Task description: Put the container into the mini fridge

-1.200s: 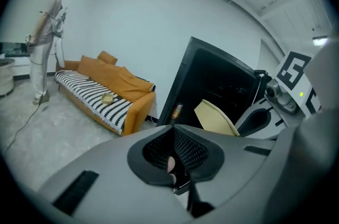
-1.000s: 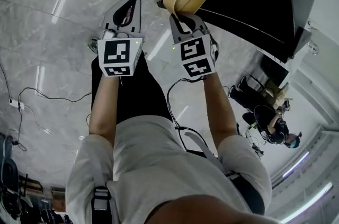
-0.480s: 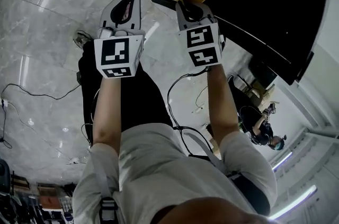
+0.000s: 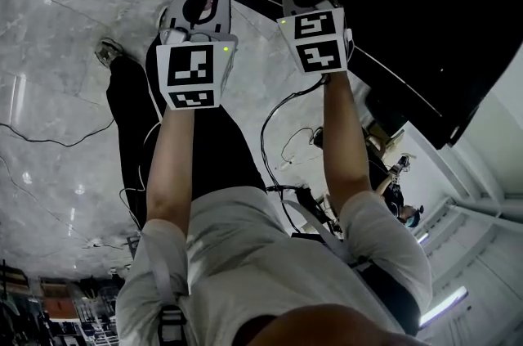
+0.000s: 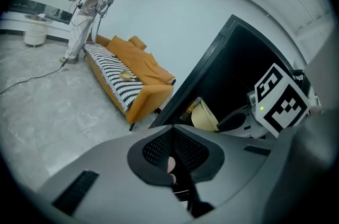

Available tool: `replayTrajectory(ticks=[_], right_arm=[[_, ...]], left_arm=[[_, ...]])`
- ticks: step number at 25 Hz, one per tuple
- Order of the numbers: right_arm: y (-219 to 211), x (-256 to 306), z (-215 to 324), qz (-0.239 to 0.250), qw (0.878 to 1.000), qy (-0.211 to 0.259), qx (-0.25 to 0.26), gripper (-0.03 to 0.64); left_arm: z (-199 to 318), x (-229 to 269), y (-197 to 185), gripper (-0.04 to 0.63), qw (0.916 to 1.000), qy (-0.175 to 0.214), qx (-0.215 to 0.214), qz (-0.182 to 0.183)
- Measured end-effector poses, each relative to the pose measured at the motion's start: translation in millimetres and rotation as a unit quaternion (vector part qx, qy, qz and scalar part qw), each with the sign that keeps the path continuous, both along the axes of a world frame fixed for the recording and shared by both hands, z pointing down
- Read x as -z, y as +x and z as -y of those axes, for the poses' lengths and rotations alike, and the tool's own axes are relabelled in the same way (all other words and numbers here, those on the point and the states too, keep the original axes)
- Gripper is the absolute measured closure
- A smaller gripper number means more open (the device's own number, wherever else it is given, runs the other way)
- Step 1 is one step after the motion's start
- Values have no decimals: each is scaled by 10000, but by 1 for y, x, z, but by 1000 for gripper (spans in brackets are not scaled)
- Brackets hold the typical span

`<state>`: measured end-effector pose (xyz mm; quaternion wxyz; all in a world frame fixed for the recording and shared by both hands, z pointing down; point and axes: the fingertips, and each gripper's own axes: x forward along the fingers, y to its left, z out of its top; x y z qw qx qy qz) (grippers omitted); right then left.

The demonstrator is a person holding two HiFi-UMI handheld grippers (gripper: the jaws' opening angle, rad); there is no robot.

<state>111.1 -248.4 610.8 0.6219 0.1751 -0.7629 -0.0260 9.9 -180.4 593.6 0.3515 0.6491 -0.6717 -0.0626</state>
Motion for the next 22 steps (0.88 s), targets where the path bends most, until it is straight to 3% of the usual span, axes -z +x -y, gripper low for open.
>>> replayTrajectory(ticks=[10, 22], right_arm=[[14, -38, 46, -334, 9989, -267, -201, 572], [18, -52, 82, -723, 9974, -77, -25, 572]], left_arm=[[10, -9, 16, 583, 9996, -103, -183, 198], [20, -5, 23, 583, 9994, -71, -239, 255]])
